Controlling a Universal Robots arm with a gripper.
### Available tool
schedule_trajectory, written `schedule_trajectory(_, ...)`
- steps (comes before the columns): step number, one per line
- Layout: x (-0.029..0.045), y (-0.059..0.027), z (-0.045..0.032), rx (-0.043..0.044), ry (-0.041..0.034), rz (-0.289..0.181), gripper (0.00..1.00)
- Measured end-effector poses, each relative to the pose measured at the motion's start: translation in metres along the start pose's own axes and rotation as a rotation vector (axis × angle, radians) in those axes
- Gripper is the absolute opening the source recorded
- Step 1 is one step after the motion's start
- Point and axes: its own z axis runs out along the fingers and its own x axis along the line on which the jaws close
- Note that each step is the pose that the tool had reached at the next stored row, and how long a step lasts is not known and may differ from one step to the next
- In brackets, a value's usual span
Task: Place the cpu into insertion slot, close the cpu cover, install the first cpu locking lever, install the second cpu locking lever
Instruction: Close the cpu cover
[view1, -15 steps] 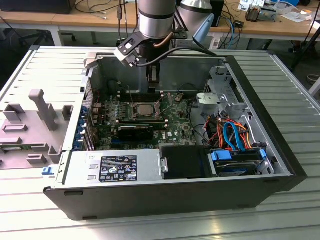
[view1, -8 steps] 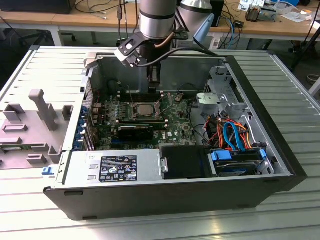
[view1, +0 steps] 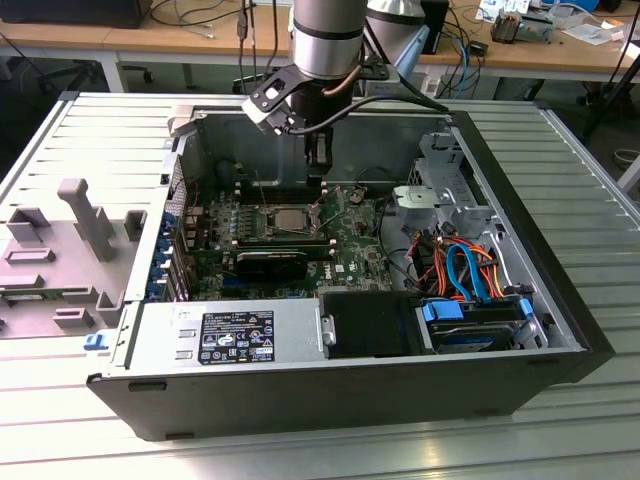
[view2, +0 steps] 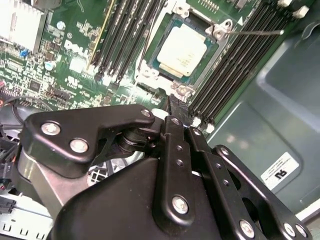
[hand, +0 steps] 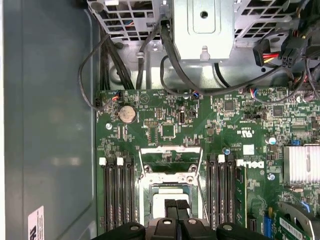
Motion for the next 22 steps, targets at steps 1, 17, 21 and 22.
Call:
schedule_trajectory(1, 0.0, 0.0014, 0.0, 0.0001, 0.0, 0.0, 0.11)
schedule_trajectory(17, 0.0002, 0.0184, -0.0003, 0.0008, 0.0, 0.0, 0.11)
schedule_trajectory(21, 0.0002, 0.0211, -0.0003, 0.0008, 0.0001, 0.0, 0.11)
schedule_trajectory(22, 0.0002, 0.022, -0.0003, 0.0008, 0.0001, 0.0, 0.11)
